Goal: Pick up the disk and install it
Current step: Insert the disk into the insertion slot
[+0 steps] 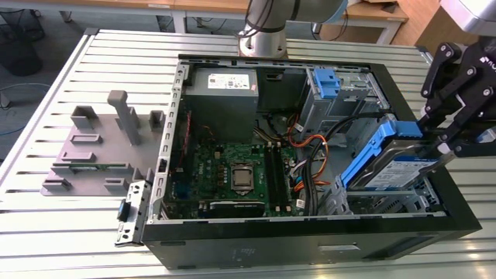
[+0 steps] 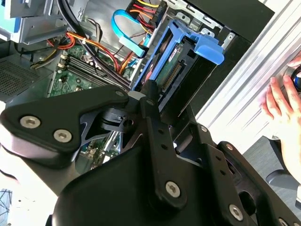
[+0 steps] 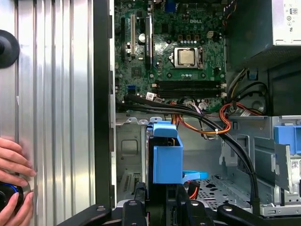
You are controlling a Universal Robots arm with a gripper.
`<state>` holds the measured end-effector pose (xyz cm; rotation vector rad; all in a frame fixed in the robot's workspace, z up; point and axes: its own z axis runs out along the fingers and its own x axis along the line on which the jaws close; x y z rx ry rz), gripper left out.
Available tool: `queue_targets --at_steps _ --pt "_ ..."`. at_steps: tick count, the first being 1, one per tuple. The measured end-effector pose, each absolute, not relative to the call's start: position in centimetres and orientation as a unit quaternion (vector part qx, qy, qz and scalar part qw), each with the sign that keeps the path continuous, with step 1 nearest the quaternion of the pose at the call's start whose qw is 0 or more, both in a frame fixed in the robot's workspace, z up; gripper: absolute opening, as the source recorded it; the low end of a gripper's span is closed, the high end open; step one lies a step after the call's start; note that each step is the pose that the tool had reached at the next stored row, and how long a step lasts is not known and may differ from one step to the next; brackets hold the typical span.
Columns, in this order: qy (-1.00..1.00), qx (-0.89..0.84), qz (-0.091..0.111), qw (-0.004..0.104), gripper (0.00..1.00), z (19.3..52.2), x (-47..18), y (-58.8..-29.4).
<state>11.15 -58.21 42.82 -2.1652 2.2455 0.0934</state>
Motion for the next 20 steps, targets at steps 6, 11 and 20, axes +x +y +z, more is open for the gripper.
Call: queue_targets --at_steps 6,11,20 --pt "0.720 -0.694 0.030 0.010 0.35 41.8 11.1 -58.2" --pt "0.720 -0.694 0.030 0.010 0.35 40.9 11.1 -58.2" --pt "0.720 -0.694 0.030 0.010 0.35 39.3 11.1 -58.2"
